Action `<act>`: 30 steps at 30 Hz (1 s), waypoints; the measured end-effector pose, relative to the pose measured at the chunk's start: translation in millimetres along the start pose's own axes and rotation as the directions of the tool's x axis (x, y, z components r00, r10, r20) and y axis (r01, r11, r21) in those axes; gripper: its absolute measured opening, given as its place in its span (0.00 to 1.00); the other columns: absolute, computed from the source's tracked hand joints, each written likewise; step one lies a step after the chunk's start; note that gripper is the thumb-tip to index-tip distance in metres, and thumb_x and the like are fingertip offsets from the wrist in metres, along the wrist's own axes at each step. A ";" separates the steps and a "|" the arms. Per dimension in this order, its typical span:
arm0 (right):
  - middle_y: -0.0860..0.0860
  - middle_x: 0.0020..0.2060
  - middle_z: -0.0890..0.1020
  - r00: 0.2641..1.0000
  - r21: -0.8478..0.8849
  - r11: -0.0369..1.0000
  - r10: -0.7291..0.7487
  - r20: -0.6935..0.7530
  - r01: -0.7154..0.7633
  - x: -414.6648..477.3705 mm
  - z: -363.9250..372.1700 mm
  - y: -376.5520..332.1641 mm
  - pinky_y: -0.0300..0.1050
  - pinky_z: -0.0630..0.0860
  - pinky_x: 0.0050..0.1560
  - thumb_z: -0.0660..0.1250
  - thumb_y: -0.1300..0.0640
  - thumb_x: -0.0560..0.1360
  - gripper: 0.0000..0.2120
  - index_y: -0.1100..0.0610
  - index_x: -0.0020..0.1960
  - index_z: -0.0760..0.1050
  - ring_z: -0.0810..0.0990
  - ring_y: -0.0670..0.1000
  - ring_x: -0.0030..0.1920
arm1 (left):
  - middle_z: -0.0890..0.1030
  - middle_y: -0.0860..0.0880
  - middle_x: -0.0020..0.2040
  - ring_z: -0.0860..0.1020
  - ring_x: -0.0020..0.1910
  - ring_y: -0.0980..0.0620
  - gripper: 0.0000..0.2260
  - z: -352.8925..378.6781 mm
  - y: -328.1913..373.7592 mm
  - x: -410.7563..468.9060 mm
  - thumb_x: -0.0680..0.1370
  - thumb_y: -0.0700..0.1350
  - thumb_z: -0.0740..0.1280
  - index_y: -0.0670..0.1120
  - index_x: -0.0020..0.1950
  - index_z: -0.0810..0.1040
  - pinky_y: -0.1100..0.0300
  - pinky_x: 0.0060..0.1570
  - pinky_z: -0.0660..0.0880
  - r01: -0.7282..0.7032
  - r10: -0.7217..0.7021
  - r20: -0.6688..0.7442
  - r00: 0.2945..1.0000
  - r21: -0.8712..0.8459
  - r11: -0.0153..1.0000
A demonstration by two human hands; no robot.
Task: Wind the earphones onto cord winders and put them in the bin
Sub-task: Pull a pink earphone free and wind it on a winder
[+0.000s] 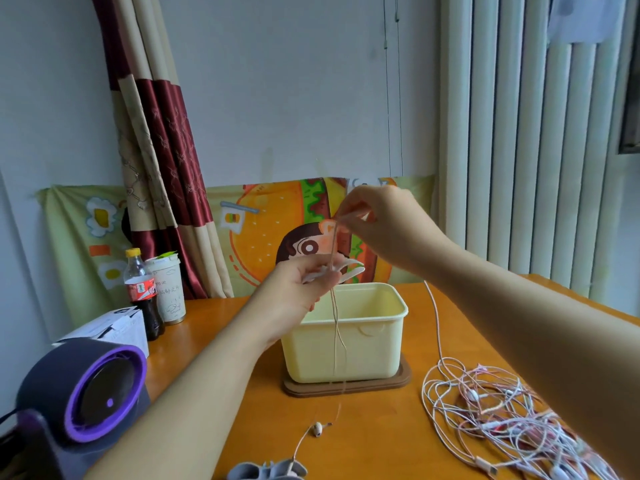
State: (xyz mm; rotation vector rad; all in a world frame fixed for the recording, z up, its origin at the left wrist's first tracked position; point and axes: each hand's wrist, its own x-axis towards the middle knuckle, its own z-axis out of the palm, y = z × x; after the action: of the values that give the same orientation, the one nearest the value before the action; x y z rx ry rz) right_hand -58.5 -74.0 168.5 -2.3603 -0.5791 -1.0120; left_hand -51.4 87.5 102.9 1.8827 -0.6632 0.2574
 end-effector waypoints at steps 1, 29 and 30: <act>0.45 0.44 0.80 0.999 0.019 1.000 0.015 -0.030 -0.015 2.7 -1.9 -0.5 0.28 0.72 0.43 0.65 0.59 0.77 0.07 0.57 0.53 0.80 0.77 0.43 0.44 | 0.74 0.59 0.40 0.70 0.27 0.66 0.09 0.3 -0.2 -0.4 0.81 0.43 0.64 0.56 0.55 0.80 0.71 0.33 0.68 0.002 -0.002 0.004 1.000 0.001 1.000; 0.49 0.40 0.82 0.895 0.409 0.911 0.228 -0.384 -0.056 34.5 -6.7 -4.2 0.37 0.78 0.36 0.64 0.63 0.76 0.05 0.56 0.44 0.77 0.83 0.49 0.38 | 0.81 0.59 0.48 0.77 0.50 0.61 0.12 23.0 -61.0 -13.2 0.78 0.46 0.69 0.53 0.61 0.81 0.78 0.44 0.68 0.091 -0.122 0.114 0.986 0.244 0.965; 0.50 0.41 0.82 0.893 0.425 0.903 0.244 -0.378 -0.068 33.0 -5.6 -1.2 0.36 0.78 0.34 0.64 0.63 0.76 0.04 0.56 0.45 0.76 0.83 0.49 0.35 | 0.79 0.61 0.45 0.76 0.47 0.62 0.11 22.1 -62.7 -13.4 0.78 0.47 0.68 0.54 0.61 0.81 0.77 0.43 0.68 0.101 -0.134 0.121 0.984 0.245 0.964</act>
State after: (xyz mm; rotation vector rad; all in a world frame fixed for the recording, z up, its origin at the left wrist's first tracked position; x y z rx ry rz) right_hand -41.2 -70.4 197.0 -1.7239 -0.3711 -1.1575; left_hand -30.3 88.8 38.4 2.1778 -0.6309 0.1366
